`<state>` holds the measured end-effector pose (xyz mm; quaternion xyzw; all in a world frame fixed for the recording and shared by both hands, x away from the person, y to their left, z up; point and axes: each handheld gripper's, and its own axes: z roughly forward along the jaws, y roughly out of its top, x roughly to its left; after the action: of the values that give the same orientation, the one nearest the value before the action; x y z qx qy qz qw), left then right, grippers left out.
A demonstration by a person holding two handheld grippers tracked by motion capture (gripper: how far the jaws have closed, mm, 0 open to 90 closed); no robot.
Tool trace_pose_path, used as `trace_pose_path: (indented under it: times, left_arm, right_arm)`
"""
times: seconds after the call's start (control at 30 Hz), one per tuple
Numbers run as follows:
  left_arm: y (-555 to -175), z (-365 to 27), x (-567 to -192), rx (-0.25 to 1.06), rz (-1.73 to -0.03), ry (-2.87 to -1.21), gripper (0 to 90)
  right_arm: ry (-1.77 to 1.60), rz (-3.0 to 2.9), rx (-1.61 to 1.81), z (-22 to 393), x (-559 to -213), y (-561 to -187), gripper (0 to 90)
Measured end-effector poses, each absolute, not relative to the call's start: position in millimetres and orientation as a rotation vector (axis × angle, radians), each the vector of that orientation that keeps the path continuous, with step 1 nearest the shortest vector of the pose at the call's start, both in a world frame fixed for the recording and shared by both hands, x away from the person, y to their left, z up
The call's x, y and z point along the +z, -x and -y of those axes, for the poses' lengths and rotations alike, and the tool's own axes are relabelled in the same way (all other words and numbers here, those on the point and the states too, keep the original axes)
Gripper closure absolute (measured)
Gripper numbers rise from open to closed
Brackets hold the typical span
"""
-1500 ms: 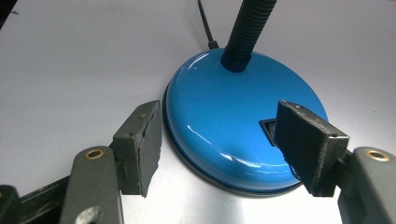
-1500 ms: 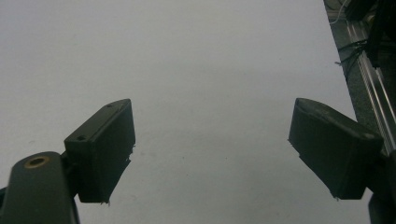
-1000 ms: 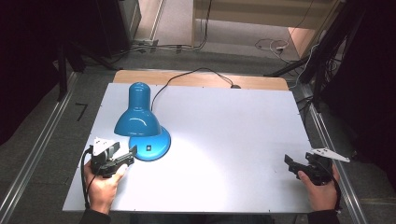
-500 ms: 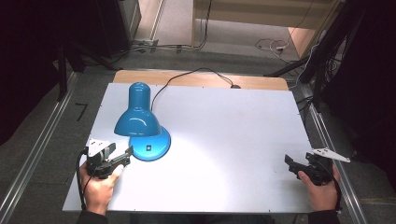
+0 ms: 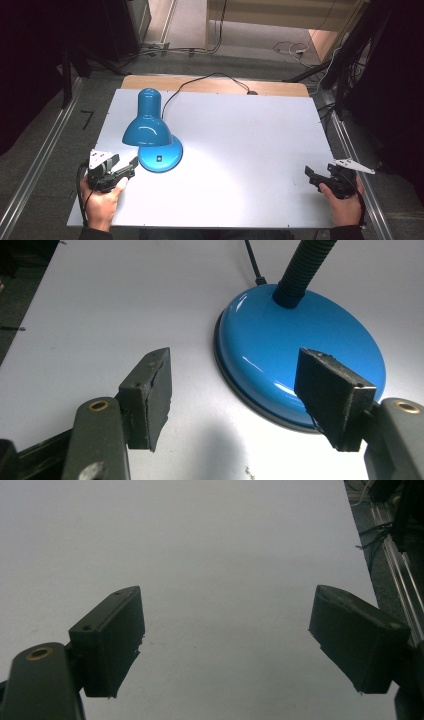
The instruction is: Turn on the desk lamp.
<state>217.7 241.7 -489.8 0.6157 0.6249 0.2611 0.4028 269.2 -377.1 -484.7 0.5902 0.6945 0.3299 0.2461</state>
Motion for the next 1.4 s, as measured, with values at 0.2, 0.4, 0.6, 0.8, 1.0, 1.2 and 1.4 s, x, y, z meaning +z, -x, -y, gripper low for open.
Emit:
trace_pose_path:
  times: [0.2,0.4,0.6,0.8,1.0,1.2,1.4]
  left_arm:
    - [-217,-242,-490,0.657,-1.578,-1.556,32.6]
    - [-215,-244,-490,0.66,-1.579,-1.561,32.6]
    - [-214,-246,-490,0.662,-1.585,-1.553,32.6]
    - [-213,-248,-490,0.664,-1.589,-1.554,32.6]
    - [-211,-250,-490,0.668,-1.593,-1.55,32.6]
    - [-209,-252,-490,0.673,-1.593,-1.548,32.6]
    - [-207,-253,-490,0.676,-1.594,-1.548,32.5]
  right_arm:
    - [-1.61,-1.894,0.901,377,-485,-269,13.4]
    - [-1.611,-1.894,0.899,377,-485,-269,13.4]
    - [-1.611,-1.895,0.9,377,-485,-269,13.4]
    - [-1.612,-1.895,0.899,377,-485,-269,13.4]
    - [-1.612,-1.895,0.9,377,-485,-269,13.4]
    - [-1.613,-1.895,0.9,377,-485,-269,13.4]
    - [-1.612,-1.897,0.898,377,-485,-269,13.4]
